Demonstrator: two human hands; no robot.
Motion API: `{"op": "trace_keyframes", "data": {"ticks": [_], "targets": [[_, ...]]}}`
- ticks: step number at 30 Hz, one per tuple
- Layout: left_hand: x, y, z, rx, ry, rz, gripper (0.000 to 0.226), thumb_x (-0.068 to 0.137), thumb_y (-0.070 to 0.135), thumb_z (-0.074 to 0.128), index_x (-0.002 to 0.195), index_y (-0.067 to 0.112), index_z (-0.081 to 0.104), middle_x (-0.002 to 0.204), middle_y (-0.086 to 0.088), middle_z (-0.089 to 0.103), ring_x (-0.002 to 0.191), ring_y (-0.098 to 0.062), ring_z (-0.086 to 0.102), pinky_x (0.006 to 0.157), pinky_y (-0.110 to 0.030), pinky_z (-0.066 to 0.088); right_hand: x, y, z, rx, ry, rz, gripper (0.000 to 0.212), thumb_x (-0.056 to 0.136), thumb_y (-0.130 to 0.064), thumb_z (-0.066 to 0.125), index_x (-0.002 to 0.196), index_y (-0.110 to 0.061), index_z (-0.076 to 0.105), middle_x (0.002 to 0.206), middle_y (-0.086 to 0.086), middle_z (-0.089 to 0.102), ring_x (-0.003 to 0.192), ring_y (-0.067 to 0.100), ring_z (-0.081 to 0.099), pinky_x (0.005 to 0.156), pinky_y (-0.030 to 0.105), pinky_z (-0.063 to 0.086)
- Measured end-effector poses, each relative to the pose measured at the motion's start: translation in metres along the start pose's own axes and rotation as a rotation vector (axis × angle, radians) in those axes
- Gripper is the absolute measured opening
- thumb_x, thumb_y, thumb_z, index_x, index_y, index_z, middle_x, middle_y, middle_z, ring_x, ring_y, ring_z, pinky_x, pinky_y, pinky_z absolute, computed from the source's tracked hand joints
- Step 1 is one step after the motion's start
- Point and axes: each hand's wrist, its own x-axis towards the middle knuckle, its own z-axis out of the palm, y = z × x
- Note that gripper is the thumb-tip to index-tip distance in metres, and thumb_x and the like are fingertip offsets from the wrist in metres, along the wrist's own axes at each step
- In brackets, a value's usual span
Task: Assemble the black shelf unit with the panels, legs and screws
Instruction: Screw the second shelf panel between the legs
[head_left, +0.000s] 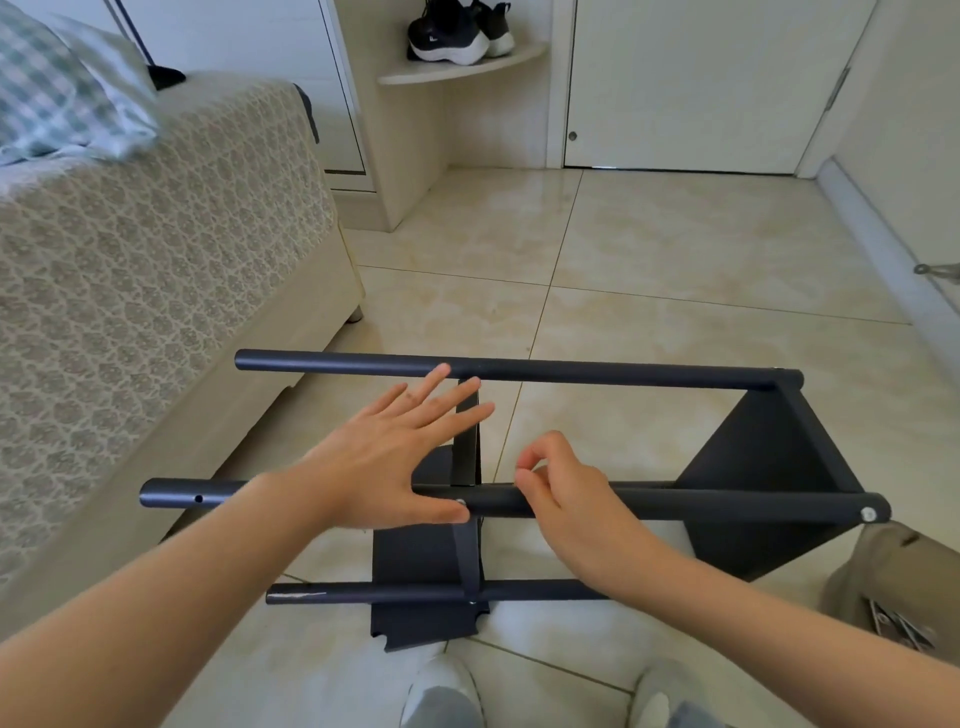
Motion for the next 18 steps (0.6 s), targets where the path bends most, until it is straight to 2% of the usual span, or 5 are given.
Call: {"op": "trace_keyframes", "data": {"ticks": [3,6,10,15,18], "targets": [[0.007,-0.006,0.001,0.012,-0.049,0.046,0.089,0.081,0.086,0.032,0.156,0.043,0.01,0.16,0.023,-0.026,0.142,-0.001,-0.037,0.123,-0.034,-0.013,0.002,0.001,-0.002,-0.018,-0.045,0.004,0.01,0.105,-0.031,0.033,0.105,-0.025,0.04,0.092,-0.003,0.058,0.094,0.017,0.054,0.089,0.038,0.048],[0.013,-0.007,0.003,-0.064,-0.089,0.068,0.085,0.082,0.083,0.042,0.152,0.041,0.02,0.161,0.025,-0.019,0.141,0.008,-0.032,0.118,-0.023,-0.012,0.007,0.004,-0.008,-0.031,-0.09,0.006,0.011,0.104,-0.034,0.037,0.102,-0.026,0.045,0.09,-0.005,0.06,0.088,0.015,0.055,0.084,0.036,0.05],[0.013,-0.008,0.004,-0.245,-0.099,0.057,0.081,0.081,0.074,0.057,0.148,0.045,0.023,0.159,0.035,-0.013,0.141,0.017,-0.021,0.112,-0.016,0.008,0.022,0.006,-0.023,-0.115,-0.199,-0.052,0.011,0.101,-0.033,0.045,0.098,-0.026,0.051,0.086,-0.005,0.063,0.078,0.009,0.058,0.071,0.025,0.048],[0.013,-0.008,0.007,-0.259,-0.061,0.074,0.084,0.08,0.073,0.059,0.15,0.044,0.024,0.158,0.037,-0.009,0.142,0.016,-0.017,0.109,-0.009,0.002,0.063,0.01,-0.029,-0.066,-0.228,-0.142,0.009,0.097,-0.027,0.055,0.09,-0.022,0.057,0.082,-0.008,0.071,0.075,0.003,0.065,0.071,0.021,0.052],[0.013,-0.009,0.008,-0.259,-0.045,0.079,0.094,0.079,0.074,0.058,0.155,0.044,0.011,0.152,0.043,-0.013,0.142,0.016,-0.017,0.111,-0.006,-0.005,0.089,0.009,-0.028,0.041,-0.306,-0.073,0.007,0.095,-0.023,0.06,0.092,-0.017,0.062,0.081,-0.005,0.074,0.072,0.002,0.068,0.069,0.019,0.056]]}}
